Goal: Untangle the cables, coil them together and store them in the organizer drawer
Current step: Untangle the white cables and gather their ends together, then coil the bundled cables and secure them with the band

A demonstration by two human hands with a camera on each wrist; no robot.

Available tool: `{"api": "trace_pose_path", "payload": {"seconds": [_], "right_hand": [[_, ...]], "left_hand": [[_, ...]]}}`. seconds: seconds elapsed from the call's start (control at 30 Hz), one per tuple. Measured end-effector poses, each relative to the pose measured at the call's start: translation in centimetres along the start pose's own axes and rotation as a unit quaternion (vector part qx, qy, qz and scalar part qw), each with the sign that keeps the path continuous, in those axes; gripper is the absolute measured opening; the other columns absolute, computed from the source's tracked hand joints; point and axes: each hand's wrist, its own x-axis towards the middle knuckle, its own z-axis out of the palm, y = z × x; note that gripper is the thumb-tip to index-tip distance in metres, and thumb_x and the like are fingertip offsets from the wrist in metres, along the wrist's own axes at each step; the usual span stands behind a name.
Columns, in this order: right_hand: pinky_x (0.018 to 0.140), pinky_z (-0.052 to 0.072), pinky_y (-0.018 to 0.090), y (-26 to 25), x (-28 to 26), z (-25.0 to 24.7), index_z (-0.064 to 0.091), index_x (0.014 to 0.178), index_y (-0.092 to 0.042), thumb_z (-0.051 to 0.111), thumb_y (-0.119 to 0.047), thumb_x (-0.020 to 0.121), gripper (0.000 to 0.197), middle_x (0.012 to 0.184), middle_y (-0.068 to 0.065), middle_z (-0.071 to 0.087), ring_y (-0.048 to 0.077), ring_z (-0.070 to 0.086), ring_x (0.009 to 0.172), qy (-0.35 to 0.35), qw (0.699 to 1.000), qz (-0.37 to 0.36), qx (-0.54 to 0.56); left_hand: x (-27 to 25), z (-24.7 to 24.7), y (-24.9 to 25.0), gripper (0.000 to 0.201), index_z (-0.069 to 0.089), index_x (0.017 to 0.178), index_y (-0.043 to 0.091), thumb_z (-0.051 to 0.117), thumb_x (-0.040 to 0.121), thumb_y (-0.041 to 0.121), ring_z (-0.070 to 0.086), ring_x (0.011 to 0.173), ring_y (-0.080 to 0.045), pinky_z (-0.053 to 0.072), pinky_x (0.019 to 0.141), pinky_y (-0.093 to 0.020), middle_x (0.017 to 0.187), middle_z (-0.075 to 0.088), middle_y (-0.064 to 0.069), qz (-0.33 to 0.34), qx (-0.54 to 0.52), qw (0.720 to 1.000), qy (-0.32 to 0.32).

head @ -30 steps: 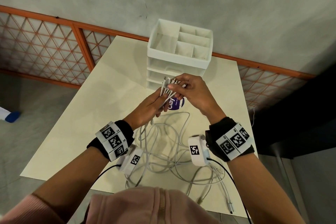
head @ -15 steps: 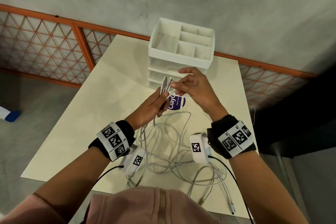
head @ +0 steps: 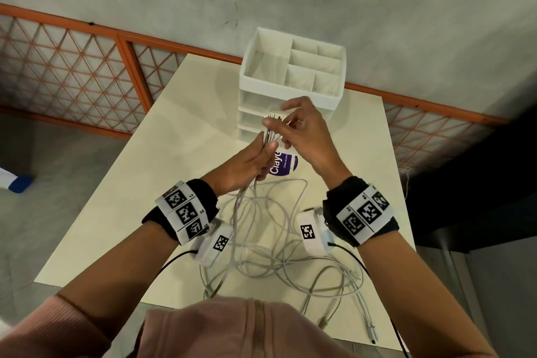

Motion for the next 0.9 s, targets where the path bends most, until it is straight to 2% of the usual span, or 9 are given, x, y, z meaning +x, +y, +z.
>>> {"api": "trace_pose_path", "payload": {"seconds": [0.07,0.17,0.23,0.3,0.43,0.63,0.73,0.83,0.9], "right_hand": [[0.071,0.052,0.021,0.4,-0.3,0.7,0.039,0.121,-0.012,0.073,-0.032,0.079,0.058,0.09,0.002,0.058,0.01,0.061,0.074,-0.02,0.998,0.041,0.033],[0.089,0.053,0.029,1.9,-0.9,1.7,0.032,0.127,-0.006,0.075,-0.017,0.077,0.067,0.11,0.013,0.061,0.019,0.064,0.098,-0.188,0.969,0.108,0.122],[0.093,0.052,0.025,2.8,-1.3,2.4,0.043,0.123,0.003,0.072,-0.005,0.078,0.054,0.107,0.017,0.063,0.02,0.064,0.102,-0.304,0.936,0.109,0.139],[0.095,0.049,0.023,3.1,-1.6,3.0,0.061,0.104,0.002,0.066,-0.003,0.085,0.02,0.091,0.015,0.069,0.019,0.068,0.094,-0.366,0.922,0.08,0.091],[0.075,0.047,0.023,3.1,-0.6,2.9,0.06,0.092,-0.008,0.06,-0.007,0.09,0.002,0.073,0.002,0.061,0.012,0.058,0.068,-0.359,0.933,0.041,0.001],[0.075,0.039,0.011,4.9,0.5,2.2,0.059,0.086,-0.016,0.068,-0.011,0.084,0.011,0.078,-0.013,0.057,-0.003,0.053,0.074,-0.411,0.89,-0.003,-0.198],[0.072,0.037,0.011,6.9,0.4,1.1,0.059,0.086,-0.016,0.069,-0.017,0.084,0.01,0.079,-0.014,0.058,-0.007,0.052,0.074,-0.367,0.897,0.001,-0.244],[0.077,0.035,0.021,8.6,0.9,-0.9,0.065,0.097,-0.018,0.067,-0.032,0.086,0.018,0.076,-0.009,0.06,0.003,0.054,0.073,-0.267,0.923,0.006,-0.278],[0.074,0.038,0.026,8.6,1.6,-2.2,0.066,0.091,-0.011,0.068,-0.032,0.085,0.022,0.073,0.002,0.064,0.01,0.056,0.072,-0.227,0.939,0.003,-0.259]], "left_hand": [[0.3,-0.3,0.9,0.034,0.035,0.13,0.017,0.025,0.101,0.033,0.03,0.055,-0.004,0.034,0.057,-0.019,0.067,0.028,0.005,0.023,-0.04,0.998,0.031],[0.7,-1.2,1.8,0.027,0.043,0.09,0.027,0.027,0.097,0.047,0.037,0.058,-0.004,0.038,0.062,-0.019,0.065,0.037,0.012,0.066,-0.055,0.994,0.067],[1.0,-1.8,2.3,0.029,0.034,0.082,0.022,0.021,0.101,0.04,0.035,0.057,-0.007,0.04,0.06,-0.021,0.066,0.034,0.006,0.067,-0.076,0.991,0.085],[1.0,-2.5,2.7,0.028,0.031,0.083,0.019,0.019,0.102,0.036,0.032,0.055,-0.008,0.041,0.058,-0.02,0.066,0.03,0.003,0.07,-0.117,0.987,0.09],[0.3,-3.9,2.8,0.027,0.029,0.083,0.019,0.019,0.102,0.035,0.028,0.053,-0.008,0.037,0.054,-0.02,0.066,0.03,0.006,0.077,-0.124,0.984,0.099],[-0.4,-3.9,3.4,0.024,0.033,0.086,0.021,0.019,0.103,0.032,0.023,0.055,-0.01,0.032,0.055,-0.023,0.07,0.024,0.002,0.122,-0.08,0.977,0.155],[-0.9,-5.1,4.1,0.028,0.035,0.091,0.013,0.021,0.103,0.033,0.015,0.059,-0.016,0.022,0.052,-0.027,0.069,0.022,0.002,0.135,-0.072,0.967,0.201],[-1.2,-6.0,3.8,0.03,0.04,0.096,0.007,0.022,0.104,0.031,0.015,0.054,-0.011,0.018,0.049,-0.025,0.064,0.023,0.008,0.134,-0.059,0.963,0.227],[-1.3,-6.1,2.9,0.031,0.04,0.109,0.006,0.026,0.103,0.032,0.021,0.049,-0.007,0.022,0.046,-0.023,0.06,0.027,0.012,0.129,-0.026,0.963,0.233]]}}
